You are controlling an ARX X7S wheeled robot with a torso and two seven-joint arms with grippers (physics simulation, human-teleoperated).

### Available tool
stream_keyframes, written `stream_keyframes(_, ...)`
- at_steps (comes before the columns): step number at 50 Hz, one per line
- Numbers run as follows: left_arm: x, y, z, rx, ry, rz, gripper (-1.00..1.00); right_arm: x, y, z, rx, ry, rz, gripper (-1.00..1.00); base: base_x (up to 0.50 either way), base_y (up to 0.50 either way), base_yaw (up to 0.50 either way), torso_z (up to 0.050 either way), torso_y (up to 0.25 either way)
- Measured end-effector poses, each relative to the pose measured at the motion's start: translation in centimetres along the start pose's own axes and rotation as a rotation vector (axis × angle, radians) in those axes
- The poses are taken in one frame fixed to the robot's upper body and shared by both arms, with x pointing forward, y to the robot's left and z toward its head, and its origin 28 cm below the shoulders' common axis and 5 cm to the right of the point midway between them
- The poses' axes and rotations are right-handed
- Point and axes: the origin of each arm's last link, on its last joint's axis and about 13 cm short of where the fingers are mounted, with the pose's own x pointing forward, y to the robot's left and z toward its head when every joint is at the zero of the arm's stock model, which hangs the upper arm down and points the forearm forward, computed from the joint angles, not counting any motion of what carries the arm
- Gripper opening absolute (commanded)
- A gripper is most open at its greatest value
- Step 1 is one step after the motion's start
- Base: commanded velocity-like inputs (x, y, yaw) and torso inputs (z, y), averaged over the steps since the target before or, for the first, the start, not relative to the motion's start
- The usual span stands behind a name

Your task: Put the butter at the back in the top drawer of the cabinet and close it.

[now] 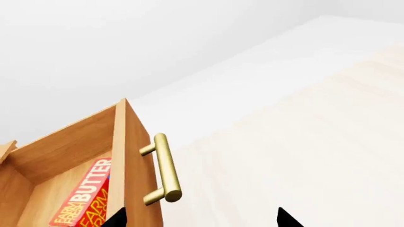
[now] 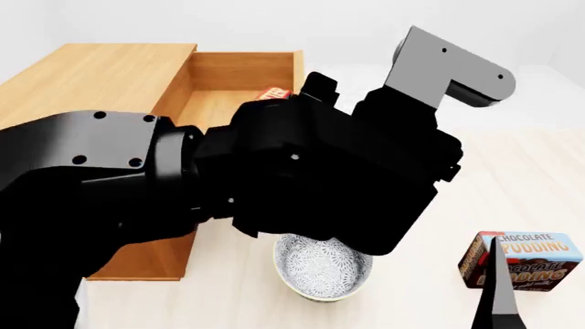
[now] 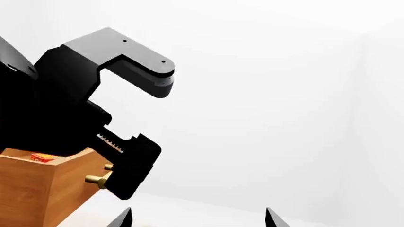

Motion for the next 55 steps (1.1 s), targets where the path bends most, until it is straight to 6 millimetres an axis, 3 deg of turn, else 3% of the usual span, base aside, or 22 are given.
stream_keyframes(55, 2.5, -0.4, -4.1, 0.088, 0.107, 0.023, 1.0, -1.1, 0.1, -0.1, 0.008, 0.009, -0.025, 1.0, 0.0, 0.0, 0.0, 0.0, 0.0)
